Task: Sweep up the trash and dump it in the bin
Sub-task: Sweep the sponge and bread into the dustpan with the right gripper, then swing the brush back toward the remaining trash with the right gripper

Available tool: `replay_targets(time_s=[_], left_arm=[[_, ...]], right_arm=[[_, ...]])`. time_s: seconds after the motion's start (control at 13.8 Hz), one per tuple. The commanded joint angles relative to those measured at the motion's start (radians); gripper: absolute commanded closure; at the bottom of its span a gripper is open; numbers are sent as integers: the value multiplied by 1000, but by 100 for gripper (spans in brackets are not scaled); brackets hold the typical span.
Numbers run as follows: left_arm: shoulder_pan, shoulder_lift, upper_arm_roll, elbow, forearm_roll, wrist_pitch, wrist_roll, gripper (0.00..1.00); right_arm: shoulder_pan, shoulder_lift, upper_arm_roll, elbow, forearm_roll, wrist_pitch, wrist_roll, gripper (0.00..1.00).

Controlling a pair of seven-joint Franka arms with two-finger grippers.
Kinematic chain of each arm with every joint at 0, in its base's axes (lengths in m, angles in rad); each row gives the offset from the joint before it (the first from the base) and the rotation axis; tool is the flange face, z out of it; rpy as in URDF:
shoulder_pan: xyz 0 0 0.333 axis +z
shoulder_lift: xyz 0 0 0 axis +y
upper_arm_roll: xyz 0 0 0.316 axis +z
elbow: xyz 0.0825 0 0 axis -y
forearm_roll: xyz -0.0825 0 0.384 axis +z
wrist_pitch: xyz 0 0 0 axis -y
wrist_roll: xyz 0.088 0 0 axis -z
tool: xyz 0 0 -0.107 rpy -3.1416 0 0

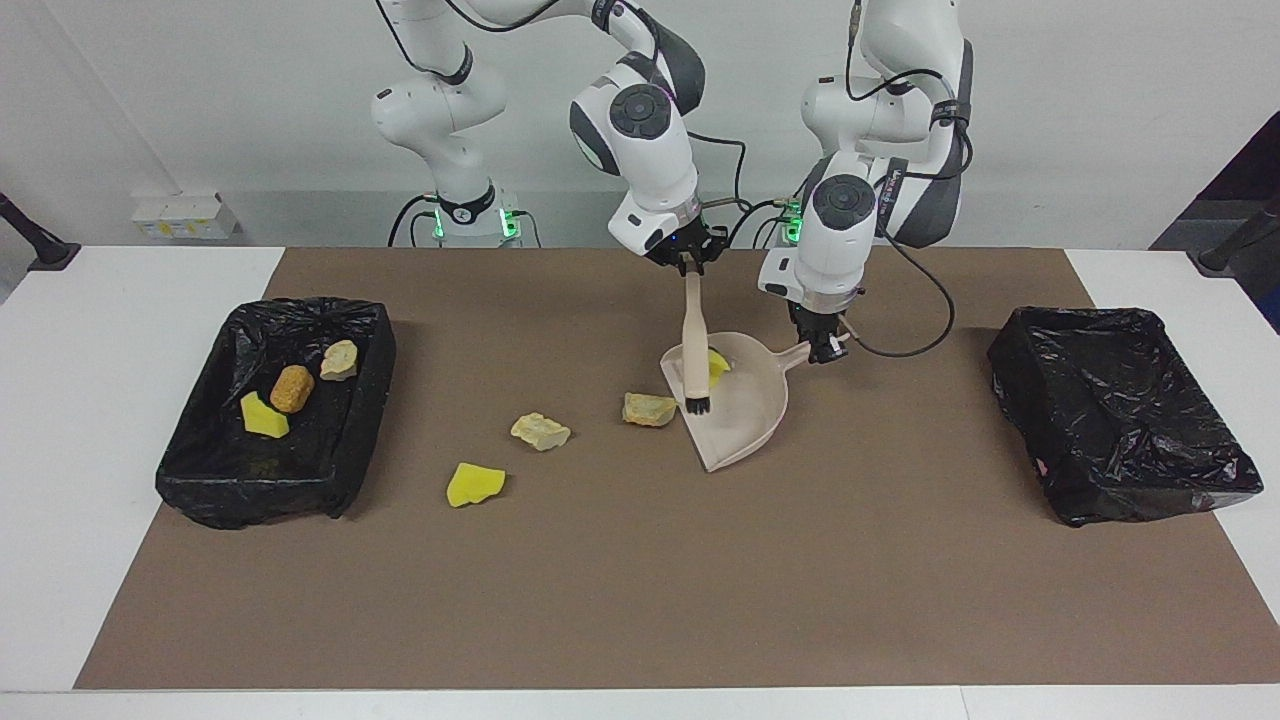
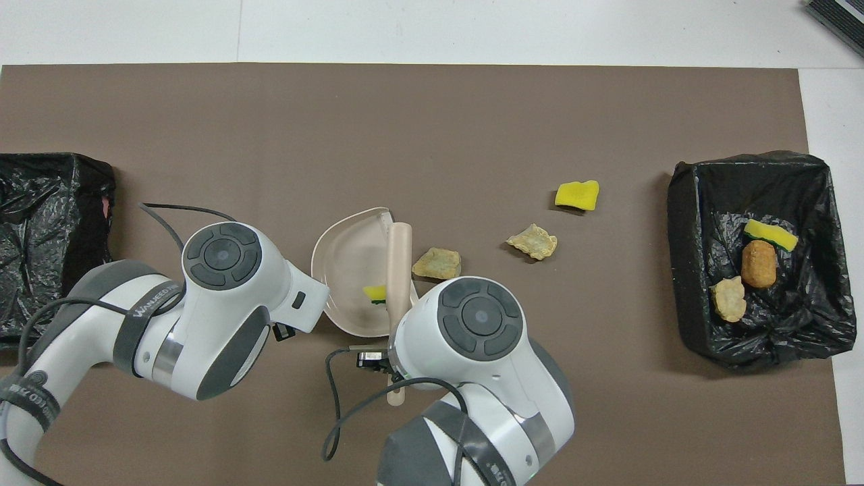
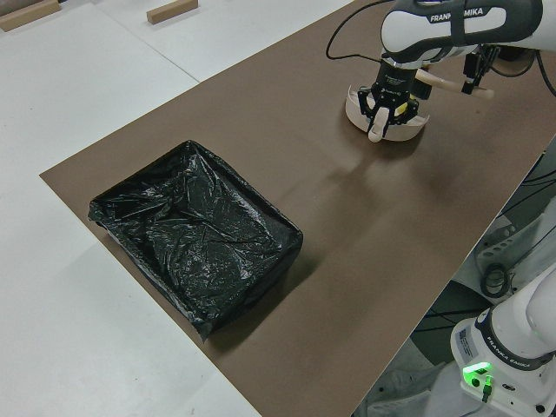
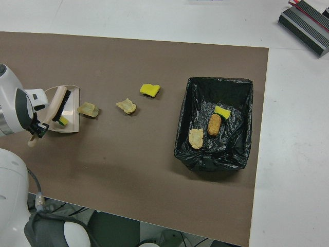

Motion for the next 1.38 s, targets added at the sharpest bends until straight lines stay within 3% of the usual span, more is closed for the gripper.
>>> replay_targets(time_s=[0.0, 0.43, 0.87, 1.3], left_arm=[[-7, -19, 12, -24, -6, 29, -83, 100], [-10, -18, 12, -24, -14, 41, -101, 100], [-10, -18, 12, -25, -14, 42, -102, 100], [-15, -18, 12, -25, -14, 42, -117, 100]], right_arm=[[-53, 50, 8, 68, -77, -48, -77, 100], [-227, 93, 5, 95, -247, -120, -183, 100], [-441, 119, 7, 103, -515, -195, -472, 100], [-594, 116, 7, 40, -615, -183, -514, 100]])
